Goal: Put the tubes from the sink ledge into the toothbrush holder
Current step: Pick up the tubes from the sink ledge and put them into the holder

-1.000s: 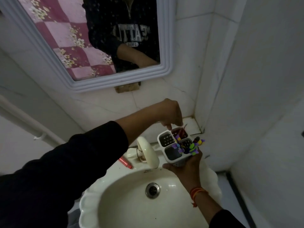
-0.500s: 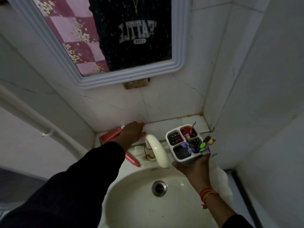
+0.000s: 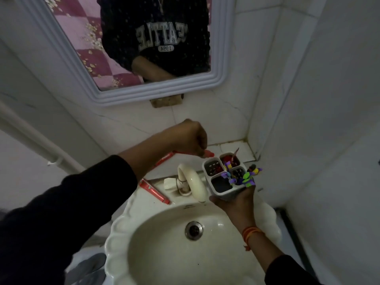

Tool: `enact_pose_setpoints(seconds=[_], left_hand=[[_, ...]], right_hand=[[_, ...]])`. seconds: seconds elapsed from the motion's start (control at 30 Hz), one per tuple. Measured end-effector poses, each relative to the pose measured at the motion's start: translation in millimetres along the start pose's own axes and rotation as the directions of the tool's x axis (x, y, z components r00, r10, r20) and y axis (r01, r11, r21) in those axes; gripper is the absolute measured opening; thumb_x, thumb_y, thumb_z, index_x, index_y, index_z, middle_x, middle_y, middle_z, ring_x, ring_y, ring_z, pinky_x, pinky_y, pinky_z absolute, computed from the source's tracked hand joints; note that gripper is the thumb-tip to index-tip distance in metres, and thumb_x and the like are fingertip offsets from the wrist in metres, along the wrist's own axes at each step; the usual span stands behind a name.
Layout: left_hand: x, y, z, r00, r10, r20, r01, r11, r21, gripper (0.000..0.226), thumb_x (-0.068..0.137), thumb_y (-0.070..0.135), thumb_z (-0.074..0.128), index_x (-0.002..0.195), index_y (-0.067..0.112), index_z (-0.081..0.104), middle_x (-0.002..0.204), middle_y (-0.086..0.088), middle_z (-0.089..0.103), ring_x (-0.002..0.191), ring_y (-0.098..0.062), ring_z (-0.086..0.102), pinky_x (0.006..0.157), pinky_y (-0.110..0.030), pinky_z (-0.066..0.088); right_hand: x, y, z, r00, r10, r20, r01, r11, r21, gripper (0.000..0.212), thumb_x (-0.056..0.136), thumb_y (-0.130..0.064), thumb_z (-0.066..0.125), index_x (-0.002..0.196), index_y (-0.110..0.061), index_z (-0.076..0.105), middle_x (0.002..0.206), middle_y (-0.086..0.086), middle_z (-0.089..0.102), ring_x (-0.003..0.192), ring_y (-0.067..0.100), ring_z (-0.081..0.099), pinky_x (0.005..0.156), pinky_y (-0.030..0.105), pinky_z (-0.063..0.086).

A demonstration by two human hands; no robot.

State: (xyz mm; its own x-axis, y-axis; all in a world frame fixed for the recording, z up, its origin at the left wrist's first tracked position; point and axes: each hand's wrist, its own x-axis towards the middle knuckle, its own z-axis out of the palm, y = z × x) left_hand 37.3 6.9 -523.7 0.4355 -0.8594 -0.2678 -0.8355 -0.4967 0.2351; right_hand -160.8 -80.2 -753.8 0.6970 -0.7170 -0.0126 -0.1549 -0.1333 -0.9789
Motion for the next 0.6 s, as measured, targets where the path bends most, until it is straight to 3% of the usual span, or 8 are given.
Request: enact_pose_setpoints(seconds=[0.07, 0.17, 0.23, 0.3, 0.37, 0.43, 0.5, 0.6], left_hand=[[0.6, 28.3, -18.2, 0.996, 0.014, 0.086, -0.024, 0.993, 0.118, 0.023, 0.080, 0.039, 0.082, 0.096, 0.024, 0.077, 0.083, 0.015, 0.070, 0.077, 0.000, 0.063, 0.071, -0.016, 0.048], [0.5, 68.1, -23.3, 0.982, -0.009, 0.188, -0.033, 0.975, 0.221, 0.023, 0.073, 0.036, 0.086, 0.084, 0.018, 0.077, 0.077, 0.008, 0.073, 0.077, -0.007, 0.067, 0.079, -0.026, 0.055], [1.7, 87.2, -9.1, 0.971, -0.062, 0.231, -0.010, 0.954, 0.298, 0.032, 0.071, 0.036, 0.088, 0.066, 0.018, 0.061, 0.066, 0.006, 0.062, 0.070, -0.009, 0.060, 0.080, -0.029, 0.056], [1.6, 97.6, 9.3, 0.973, -0.077, 0.216, 0.005, 0.948, 0.318, 0.036, 0.073, 0.036, 0.087, 0.064, 0.019, 0.056, 0.062, 0.006, 0.057, 0.066, -0.010, 0.057, 0.078, -0.028, 0.057], [-0.3, 97.3, 20.0, 0.980, -0.076, 0.182, 0.025, 0.963, 0.268, 0.028, 0.080, 0.034, 0.081, 0.071, 0.016, 0.062, 0.061, 0.006, 0.056, 0.070, -0.014, 0.061, 0.078, -0.029, 0.058], [-4.5, 88.9, 18.1, 0.974, -0.114, 0.197, 0.088, 0.987, 0.132, 0.026, 0.084, 0.033, 0.077, 0.069, 0.014, 0.065, 0.062, 0.005, 0.065, 0.071, -0.016, 0.068, 0.082, -0.032, 0.061], [-10.1, 74.8, 9.8, 0.963, -0.161, 0.216, 0.183, 0.979, -0.085, 0.019, 0.086, 0.028, 0.074, 0.081, 0.010, 0.075, 0.076, -0.003, 0.078, 0.076, -0.020, 0.077, 0.080, -0.034, 0.064], [-20.0, 36.4, 5.5, 0.968, -0.237, 0.083, 0.251, 0.920, -0.300, 0.018, 0.091, 0.020, 0.071, 0.102, 0.008, 0.078, 0.093, -0.006, 0.080, 0.081, -0.016, 0.079, 0.078, -0.029, 0.064]], right_hand=[[0.1, -0.8, 1.0, 1.000, 0.000, 0.000, 0.000, 1.000, 0.003, 0.127, 0.040, -0.042, 0.103, 0.143, -0.021, 0.033, 0.145, 0.002, 0.053, 0.134, 0.015, 0.056, 0.111, 0.022, 0.047], [-0.7, -1.9, 0.8, 1.000, -0.003, 0.008, 0.003, 1.000, -0.001, 0.126, 0.040, -0.041, 0.103, 0.141, -0.014, 0.034, 0.141, 0.005, 0.053, 0.131, 0.017, 0.056, 0.102, 0.004, 0.042], [-1.1, -3.0, 0.6, 1.000, -0.006, 0.003, 0.006, 1.000, 0.004, 0.125, 0.039, -0.047, 0.100, 0.140, -0.015, 0.033, 0.140, 0.006, 0.052, 0.129, 0.018, 0.056, 0.102, 0.007, 0.043], [-1.7, -3.4, 0.1, 1.000, -0.009, -0.002, 0.009, 1.000, 0.007, 0.125, 0.039, -0.048, 0.100, 0.140, -0.017, 0.033, 0.140, 0.005, 0.052, 0.128, 0.019, 0.056, 0.106, 0.018, 0.047], [-1.6, -3.6, 0.0, 1.000, -0.009, -0.009, 0.009, 1.000, 0.004, 0.126, 0.038, -0.050, 0.100, 0.140, -0.019, 0.032, 0.140, 0.005, 0.052, 0.128, 0.020, 0.056, 0.108, 0.028, 0.049], [-0.3, -2.8, -0.2, 1.000, -0.008, -0.010, 0.008, 1.000, -0.002, 0.127, 0.037, -0.050, 0.101, 0.140, -0.019, 0.032, 0.139, 0.005, 0.052, 0.129, 0.021, 0.056, 0.108, 0.028, 0.049], [1.2, 0.1, 0.1, 1.000, -0.001, -0.003, 0.001, 1.000, -0.002, 0.127, 0.038, -0.043, 0.103, 0.140, -0.018, 0.032, 0.140, 0.004, 0.052, 0.130, 0.020, 0.057, 0.104, 0.017, 0.049], [2.8, 0.7, -0.2, 1.000, -0.009, -0.003, 0.009, 1.000, -0.001, 0.129, 0.041, -0.031, 0.106, 0.144, -0.015, 0.030, 0.142, 0.003, 0.050, 0.130, 0.016, 0.054, 0.097, 0.002, 0.042]])
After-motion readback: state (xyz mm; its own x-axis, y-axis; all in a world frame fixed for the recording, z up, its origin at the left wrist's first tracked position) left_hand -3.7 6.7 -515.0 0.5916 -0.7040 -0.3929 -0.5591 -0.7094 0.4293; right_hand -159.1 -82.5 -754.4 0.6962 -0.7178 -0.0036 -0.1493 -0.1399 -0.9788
